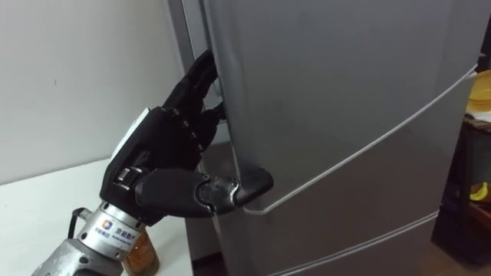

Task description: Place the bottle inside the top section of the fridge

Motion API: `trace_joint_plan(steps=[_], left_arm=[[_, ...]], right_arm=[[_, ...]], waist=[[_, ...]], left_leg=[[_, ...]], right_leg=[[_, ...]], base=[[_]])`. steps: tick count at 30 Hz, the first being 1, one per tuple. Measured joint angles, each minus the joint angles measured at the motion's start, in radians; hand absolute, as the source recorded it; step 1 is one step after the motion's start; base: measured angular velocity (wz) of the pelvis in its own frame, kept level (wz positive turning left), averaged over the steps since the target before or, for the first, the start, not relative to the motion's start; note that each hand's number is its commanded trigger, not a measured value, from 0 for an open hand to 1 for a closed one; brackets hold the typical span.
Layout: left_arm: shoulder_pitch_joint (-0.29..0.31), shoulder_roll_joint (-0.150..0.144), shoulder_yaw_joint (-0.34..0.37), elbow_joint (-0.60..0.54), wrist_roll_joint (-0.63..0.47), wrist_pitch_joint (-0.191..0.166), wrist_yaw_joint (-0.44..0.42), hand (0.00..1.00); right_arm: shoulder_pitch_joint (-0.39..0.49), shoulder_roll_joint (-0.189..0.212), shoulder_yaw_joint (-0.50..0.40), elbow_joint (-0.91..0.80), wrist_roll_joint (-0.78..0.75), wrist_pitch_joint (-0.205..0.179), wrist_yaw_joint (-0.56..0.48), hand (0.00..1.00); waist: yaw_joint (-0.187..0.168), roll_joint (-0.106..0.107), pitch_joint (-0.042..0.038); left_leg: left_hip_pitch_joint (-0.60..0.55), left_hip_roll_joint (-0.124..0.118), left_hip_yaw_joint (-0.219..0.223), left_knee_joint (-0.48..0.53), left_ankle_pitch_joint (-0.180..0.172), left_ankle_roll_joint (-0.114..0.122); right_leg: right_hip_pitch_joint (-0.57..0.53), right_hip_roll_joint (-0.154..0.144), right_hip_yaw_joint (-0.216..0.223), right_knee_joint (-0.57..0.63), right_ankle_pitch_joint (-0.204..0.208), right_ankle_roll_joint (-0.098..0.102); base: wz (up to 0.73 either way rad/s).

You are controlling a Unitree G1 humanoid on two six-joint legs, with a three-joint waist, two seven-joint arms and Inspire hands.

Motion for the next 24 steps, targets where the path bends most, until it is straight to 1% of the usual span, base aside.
trace_joint_plan(steps=[3,7,9,12,14,15,16,17,18,19,21,22,24], left_arm=[[0.000,0.000,-0.018,0.000,-0.005,-0.008,0.000,0.00],[0.000,-0.002,-0.076,0.000,-0.022,-0.025,0.000,0.00],[0.000,-0.002,-0.096,0.000,-0.022,-0.034,-0.003,0.00],[-0.005,-0.002,-0.126,0.000,-0.023,-0.039,-0.025,0.00],[-0.010,-0.006,-0.158,0.004,-0.023,-0.040,-0.056,0.00],[-0.011,-0.006,-0.167,0.006,-0.022,-0.038,-0.065,0.00],[-0.011,-0.005,-0.193,0.015,-0.022,-0.031,-0.090,0.00],[-0.011,-0.001,-0.219,0.030,-0.022,-0.012,-0.124,0.00],[-0.011,0.001,-0.235,0.037,-0.022,-0.005,-0.139,0.00],[-0.011,0.001,-0.255,0.044,-0.019,0.016,-0.169,0.00],[-0.011,0.004,-0.271,0.049,-0.018,0.033,-0.201,0.00],[-0.012,0.006,-0.272,0.050,-0.018,0.033,-0.220,0.00],[-0.014,0.009,-0.272,0.050,-0.019,0.033,-0.243,0.00]], right_arm=[[0.000,0.000,0.000,-0.003,0.000,0.000,0.000,0.00],[0.001,0.000,0.001,-0.010,0.006,0.000,0.000,0.00],[0.001,0.000,0.001,-0.015,0.005,0.000,-0.002,0.00],[0.000,0.000,0.001,-0.018,0.005,0.000,-0.012,0.00],[-0.002,0.000,0.002,-0.018,0.005,0.000,-0.019,0.00],[-0.002,0.000,0.002,-0.018,0.005,0.000,-0.021,0.00],[-0.002,0.000,0.002,-0.018,0.006,-0.001,-0.026,0.00],[-0.002,0.001,0.002,-0.018,0.006,-0.004,-0.035,0.00],[-0.002,0.001,0.002,-0.018,0.006,-0.007,-0.041,0.00],[-0.001,0.001,0.002,-0.016,0.005,-0.007,-0.049,0.00],[0.002,0.002,0.002,-0.016,0.005,-0.008,-0.056,0.00],[0.004,0.003,0.001,-0.016,0.006,-0.008,-0.060,0.00],[0.009,0.005,0.002,-0.016,0.007,-0.008,-0.066,0.00]], waist=[[-0.003,0.000,-0.0001],[-0.009,-0.003,-0.0008],[-0.026,-0.005,-0.0013],[-0.049,-0.007,-0.0012],[-0.062,-0.007,-0.0010],[-0.067,-0.008,-0.0007],[-0.084,-0.010,0.0004],[-0.093,-0.012,0.0018],[-0.097,-0.013,0.0027],[-0.107,-0.016,0.0050],[-0.115,-0.021,0.0082],[-0.117,-0.022,0.0084],[-0.118,-0.030,0.0130]], left_leg=[[0.001,-0.001,0.009,-0.003,0.000,0.006],[0.003,-0.001,0.015,-0.006,0.000,0.012],[0.003,-0.002,0.015,-0.005,0.000,0.013],[0.003,0.000,0.034,-0.006,0.000,0.013],[0.003,0.001,0.050,-0.007,0.000,0.013],[0.003,0.002,0.053,-0.007,0.000,0.012],[0.005,0.002,0.054,-0.006,0.001,0.012],[0.010,0.002,0.060,-0.007,0.001,0.012],[0.013,0.002,0.063,-0.007,0.001,0.011],[0.018,0.002,0.066,-0.008,0.000,0.011],[0.020,0.004,0.075,-0.008,0.000,0.010],[0.019,0.006,0.083,-0.007,0.001,0.009],[0.019,0.008,0.090,-0.005,0.002,0.008]], right_leg=[[-0.002,-0.001,0.006,-0.002,0.011,0.005],[-0.004,-0.001,0.015,-0.002,0.023,0.009],[-0.004,-0.002,0.016,-0.002,0.024,0.010],[-0.007,-0.002,0.021,-0.002,0.024,0.010],[-0.014,0.002,0.042,-0.002,0.024,0.009],[-0.015,0.002,0.045,-0.002,0.024,0.008],[-0.014,0.002,0.045,-0.001,0.025,0.008],[-0.016,0.003,0.050,-0.002,0.024,0.006],[-0.018,0.003,0.054,-0.002,0.024,0.005],[-0.020,0.004,0.063,-0.002,0.018,0.005],[-0.023,0.007,0.071,0.000,0.016,0.005],[-0.032,0.008,0.076,0.001,0.018,0.003],[-0.036,0.012,0.084,0.001,0.021,0.001]], base=[[-0.09],[-0.02],[-0.03],[-0.19],[-0.31],[-0.20],[-0.11],[-0.11],[-0.14],[-0.11],[-0.15],[-0.22],[-0.12]])
